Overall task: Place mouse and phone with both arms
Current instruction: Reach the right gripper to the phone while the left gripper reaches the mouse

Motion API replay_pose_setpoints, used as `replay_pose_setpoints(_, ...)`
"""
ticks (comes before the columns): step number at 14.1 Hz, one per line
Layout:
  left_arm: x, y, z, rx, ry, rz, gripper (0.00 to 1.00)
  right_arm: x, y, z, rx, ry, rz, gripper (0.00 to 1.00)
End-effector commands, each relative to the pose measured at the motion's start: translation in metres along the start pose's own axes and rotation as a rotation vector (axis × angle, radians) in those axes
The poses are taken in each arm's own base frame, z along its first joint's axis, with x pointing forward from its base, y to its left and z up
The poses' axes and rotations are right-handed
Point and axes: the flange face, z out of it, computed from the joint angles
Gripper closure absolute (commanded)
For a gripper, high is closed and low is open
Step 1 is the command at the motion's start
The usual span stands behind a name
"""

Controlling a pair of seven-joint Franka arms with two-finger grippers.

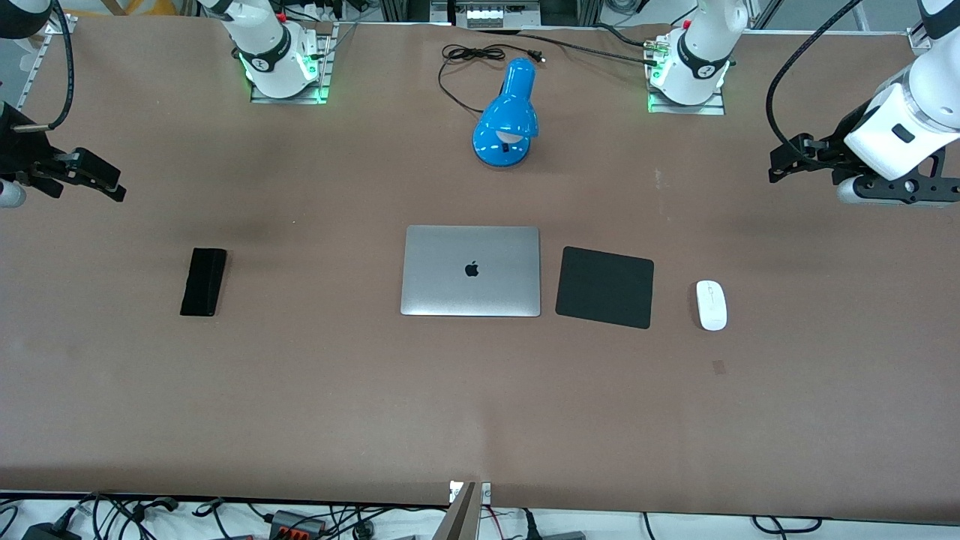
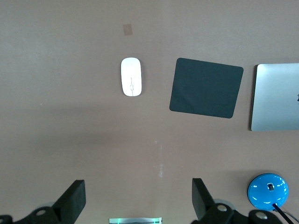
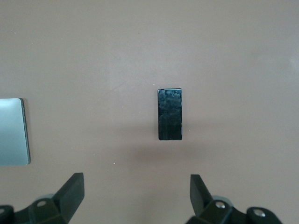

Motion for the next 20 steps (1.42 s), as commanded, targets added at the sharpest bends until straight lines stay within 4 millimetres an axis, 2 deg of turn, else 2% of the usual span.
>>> replay_pose_setpoints(1,0.002,-0.003,-0.005,-0.024,-0.005,0.004,0.0,-0.006,0.0,-0.009,0.003,0.003,-0.007,0.0)
replay_pose_setpoints(6,0.002,-0.003,-0.005,-0.024,-0.005,0.001,0.0,-0.003,-0.001,-0.005,0.003,0.002,-0.007,0.0)
replay_pose_setpoints(8,0.013,-0.003,0.001,-0.019,-0.011,0.005,0.0,-0.003,-0.001,-0.002,0.003,-0.003,-0.009,0.0)
replay_pose_setpoints(9,0.025,-0.007,0.012,-0.024,-0.032,0.0,0.0,0.003,-0.003,0.005,0.004,-0.006,-0.01,0.0)
replay_pose_setpoints(11,0.056,-0.022,0.055,-0.046,-0.102,-0.015,0.0,0.011,-0.001,0.019,0.005,-0.012,-0.006,0.0)
replay_pose_setpoints(12,0.07,-0.033,0.082,-0.061,-0.145,-0.032,0.0,0.016,0.001,0.03,0.006,-0.024,-0.003,0.0)
replay_pose_setpoints(13,0.085,-0.035,0.117,-0.076,-0.204,-0.034,0.0,0.021,0.001,0.045,0.002,-0.052,-0.007,0.0)
replay_pose_setpoints(15,0.112,-0.034,0.192,-0.077,-0.283,-0.028,0.0,0.031,0.005,0.081,0.003,-0.115,0.0,0.0)
replay_pose_setpoints(16,0.129,-0.045,0.228,-0.073,-0.262,-0.04,0.0,0.036,0.007,0.104,0.003,-0.151,0.01,0.0)
replay_pose_setpoints(18,0.148,-0.046,0.291,-0.077,-0.265,-0.042,0.0,0.05,0.008,0.144,-0.005,-0.173,0.014,0.0)
replay_pose_setpoints(20,0.16,-0.054,0.327,-0.024,-0.238,-0.022,0.0,0.061,0.014,0.191,-0.064,-0.203,-0.011,0.0)
